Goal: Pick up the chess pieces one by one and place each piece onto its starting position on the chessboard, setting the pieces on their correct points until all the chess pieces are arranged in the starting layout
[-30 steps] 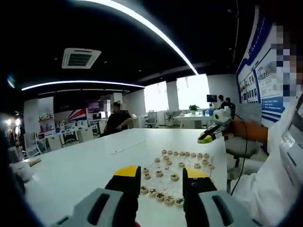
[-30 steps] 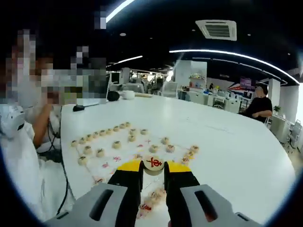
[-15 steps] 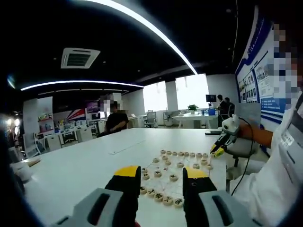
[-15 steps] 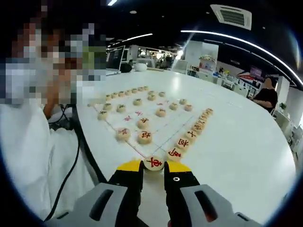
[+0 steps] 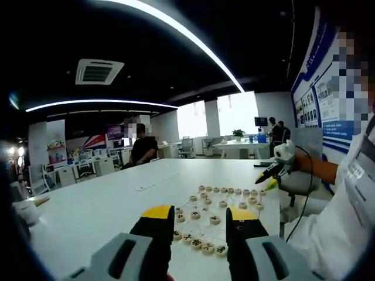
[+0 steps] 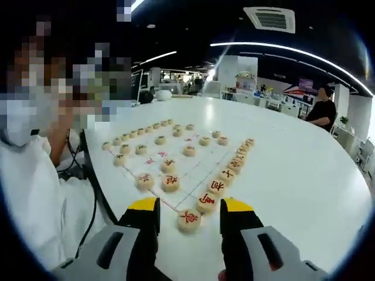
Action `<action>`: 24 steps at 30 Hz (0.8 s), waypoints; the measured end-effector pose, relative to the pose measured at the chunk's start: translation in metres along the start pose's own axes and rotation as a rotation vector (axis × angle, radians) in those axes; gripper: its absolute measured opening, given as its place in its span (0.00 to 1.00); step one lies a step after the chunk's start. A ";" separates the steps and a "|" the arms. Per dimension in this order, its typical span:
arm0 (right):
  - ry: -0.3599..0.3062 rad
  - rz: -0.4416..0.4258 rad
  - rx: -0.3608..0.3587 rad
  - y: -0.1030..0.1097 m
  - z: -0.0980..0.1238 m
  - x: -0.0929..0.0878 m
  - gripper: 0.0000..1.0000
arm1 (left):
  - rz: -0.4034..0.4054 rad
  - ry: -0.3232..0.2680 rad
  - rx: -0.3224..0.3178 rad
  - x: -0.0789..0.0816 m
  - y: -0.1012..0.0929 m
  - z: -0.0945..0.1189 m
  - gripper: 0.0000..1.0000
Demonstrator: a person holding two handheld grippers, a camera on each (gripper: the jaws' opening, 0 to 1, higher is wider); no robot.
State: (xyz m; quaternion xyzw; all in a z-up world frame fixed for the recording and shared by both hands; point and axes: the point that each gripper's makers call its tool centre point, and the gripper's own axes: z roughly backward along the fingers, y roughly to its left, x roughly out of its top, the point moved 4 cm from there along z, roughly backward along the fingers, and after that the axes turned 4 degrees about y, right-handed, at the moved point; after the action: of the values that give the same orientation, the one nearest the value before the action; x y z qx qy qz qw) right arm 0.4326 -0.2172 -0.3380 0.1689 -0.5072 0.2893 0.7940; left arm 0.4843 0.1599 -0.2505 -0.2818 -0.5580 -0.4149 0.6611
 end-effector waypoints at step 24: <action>-0.269 0.049 -0.032 0.013 -0.063 0.142 0.38 | 0.061 -0.066 0.128 0.014 0.027 0.023 0.37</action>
State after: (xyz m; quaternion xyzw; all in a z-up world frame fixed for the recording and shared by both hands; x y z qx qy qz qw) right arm 0.5140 -0.1310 -0.2369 0.1812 -0.6174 0.2752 0.7143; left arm 0.4961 0.1896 -0.2292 -0.2692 -0.5962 -0.3486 0.6712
